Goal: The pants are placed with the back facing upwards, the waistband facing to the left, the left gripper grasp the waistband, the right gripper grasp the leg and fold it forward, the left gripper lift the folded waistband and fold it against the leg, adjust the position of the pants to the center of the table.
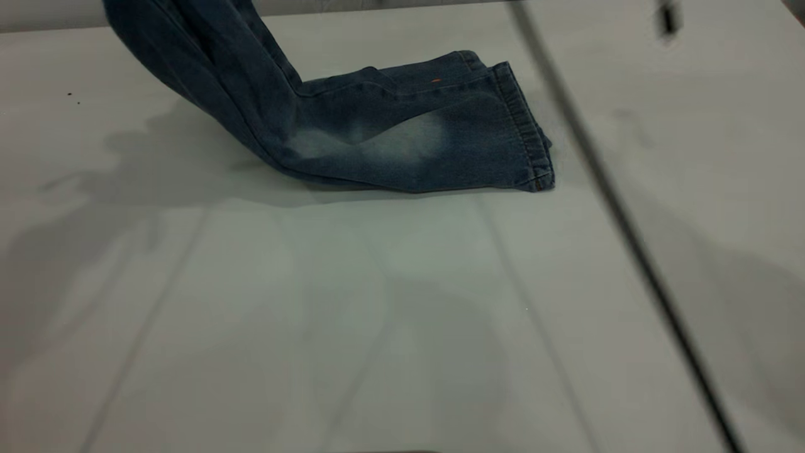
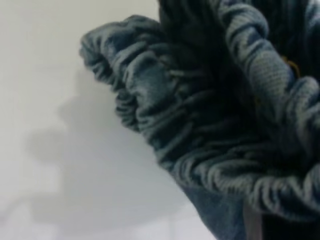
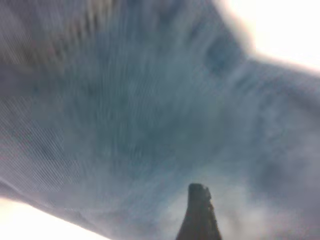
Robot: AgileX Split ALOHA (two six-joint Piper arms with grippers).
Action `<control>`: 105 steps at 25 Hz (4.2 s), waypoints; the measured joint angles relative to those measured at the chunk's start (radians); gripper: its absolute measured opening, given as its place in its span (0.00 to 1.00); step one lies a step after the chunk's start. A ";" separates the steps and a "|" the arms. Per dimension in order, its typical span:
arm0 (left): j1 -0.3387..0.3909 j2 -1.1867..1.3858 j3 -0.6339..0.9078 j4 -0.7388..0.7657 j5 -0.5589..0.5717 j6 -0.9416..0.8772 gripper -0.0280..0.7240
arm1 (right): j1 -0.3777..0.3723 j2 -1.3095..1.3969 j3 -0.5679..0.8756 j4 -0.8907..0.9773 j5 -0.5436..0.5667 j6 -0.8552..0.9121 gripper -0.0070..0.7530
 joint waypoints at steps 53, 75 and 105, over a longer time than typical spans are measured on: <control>-0.244 -0.109 -0.228 0.433 0.085 -0.182 0.81 | 0.166 0.132 -0.097 -0.568 0.195 0.305 0.62; -0.244 -0.098 -0.228 0.434 0.102 -0.182 0.80 | 0.158 0.173 0.054 -0.391 0.150 0.553 0.62; -0.246 -0.627 -0.048 0.508 0.616 -0.271 0.79 | 0.163 -1.426 0.942 -0.657 0.212 0.341 0.62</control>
